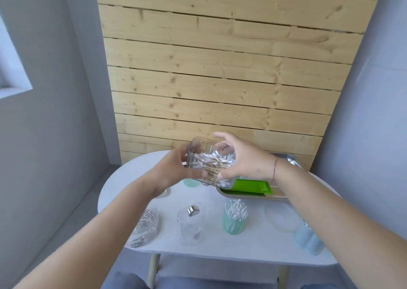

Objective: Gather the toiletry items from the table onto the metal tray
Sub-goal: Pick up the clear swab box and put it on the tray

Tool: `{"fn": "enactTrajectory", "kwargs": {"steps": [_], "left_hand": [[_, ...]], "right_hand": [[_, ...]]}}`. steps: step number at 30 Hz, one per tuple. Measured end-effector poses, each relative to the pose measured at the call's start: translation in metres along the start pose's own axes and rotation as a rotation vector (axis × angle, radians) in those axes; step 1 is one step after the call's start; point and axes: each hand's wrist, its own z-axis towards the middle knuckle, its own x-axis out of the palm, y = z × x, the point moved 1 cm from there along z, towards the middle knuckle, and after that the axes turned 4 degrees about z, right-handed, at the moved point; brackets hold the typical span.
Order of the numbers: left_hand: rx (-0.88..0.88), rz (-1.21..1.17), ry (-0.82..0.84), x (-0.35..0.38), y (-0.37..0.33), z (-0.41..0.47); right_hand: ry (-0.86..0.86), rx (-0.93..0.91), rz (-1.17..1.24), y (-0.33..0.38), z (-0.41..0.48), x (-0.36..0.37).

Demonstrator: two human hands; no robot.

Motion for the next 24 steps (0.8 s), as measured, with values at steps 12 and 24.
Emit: {"fn": "enactTrajectory", "kwargs": {"steps": [12, 24], "left_hand": [[-0.189, -0.052, -0.640, -0.124, 0.079, -0.039], [-0.283, -0.120, -0.743, -0.153, 0.143, -0.035]], "right_hand": [[0.005, 0.481, 0.561, 0.015, 0.165, 0.115], [0.290, 0.600, -0.475, 0.014, 0.185, 0.223]]}}
